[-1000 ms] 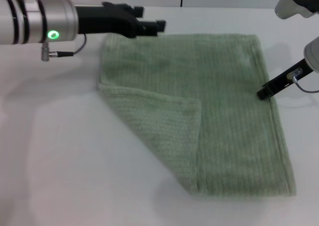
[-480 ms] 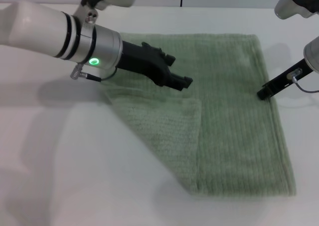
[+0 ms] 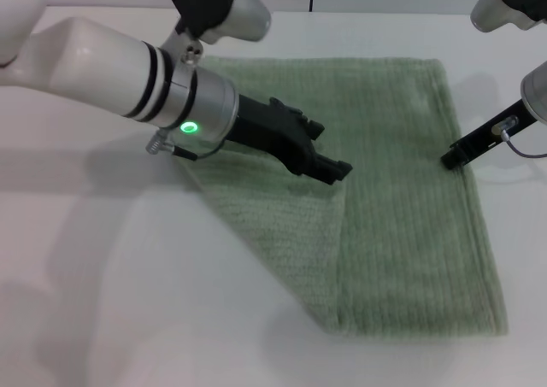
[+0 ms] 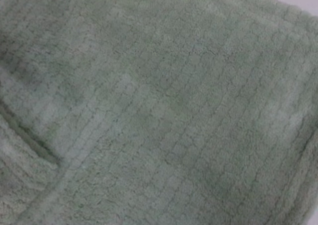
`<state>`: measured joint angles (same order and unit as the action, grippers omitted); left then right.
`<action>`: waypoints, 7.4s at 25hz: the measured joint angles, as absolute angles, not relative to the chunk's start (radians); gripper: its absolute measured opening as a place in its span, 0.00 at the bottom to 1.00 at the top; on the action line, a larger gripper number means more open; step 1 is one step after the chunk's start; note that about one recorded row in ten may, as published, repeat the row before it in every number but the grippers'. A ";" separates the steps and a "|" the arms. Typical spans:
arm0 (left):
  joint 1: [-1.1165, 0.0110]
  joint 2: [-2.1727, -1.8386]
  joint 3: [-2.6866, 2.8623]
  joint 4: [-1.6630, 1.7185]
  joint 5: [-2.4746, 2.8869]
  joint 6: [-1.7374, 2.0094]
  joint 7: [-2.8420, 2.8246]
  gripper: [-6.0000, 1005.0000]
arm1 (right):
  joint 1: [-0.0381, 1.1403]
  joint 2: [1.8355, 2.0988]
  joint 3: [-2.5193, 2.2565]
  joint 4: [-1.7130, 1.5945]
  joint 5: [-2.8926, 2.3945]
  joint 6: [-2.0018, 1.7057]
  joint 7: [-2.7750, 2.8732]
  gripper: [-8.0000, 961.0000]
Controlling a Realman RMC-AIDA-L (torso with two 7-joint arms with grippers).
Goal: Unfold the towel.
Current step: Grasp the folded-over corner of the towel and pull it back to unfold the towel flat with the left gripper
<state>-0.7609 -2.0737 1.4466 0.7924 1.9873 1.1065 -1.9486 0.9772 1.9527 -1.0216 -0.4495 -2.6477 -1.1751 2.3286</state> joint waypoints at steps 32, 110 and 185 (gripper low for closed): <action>-0.764 -2.079 1.740 0.777 1.949 0.856 -2.081 0.78 | 0.981 1.953 -1.023 -0.449 -2.648 -1.175 2.329 0.01; -0.647 -2.059 1.444 0.977 2.060 1.150 -2.013 0.05 | 0.996 1.951 -1.025 -0.429 -2.662 -1.157 2.329 0.01; -0.467 -2.057 1.041 1.087 2.227 1.794 -1.896 0.15 | 0.999 1.945 -1.025 -0.424 -2.675 -1.144 2.329 0.01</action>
<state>-0.4668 -2.0575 1.0412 1.0868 2.2267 1.7937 -1.8964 0.9994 1.9450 -1.0247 -0.4236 -2.6753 -1.1442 2.3286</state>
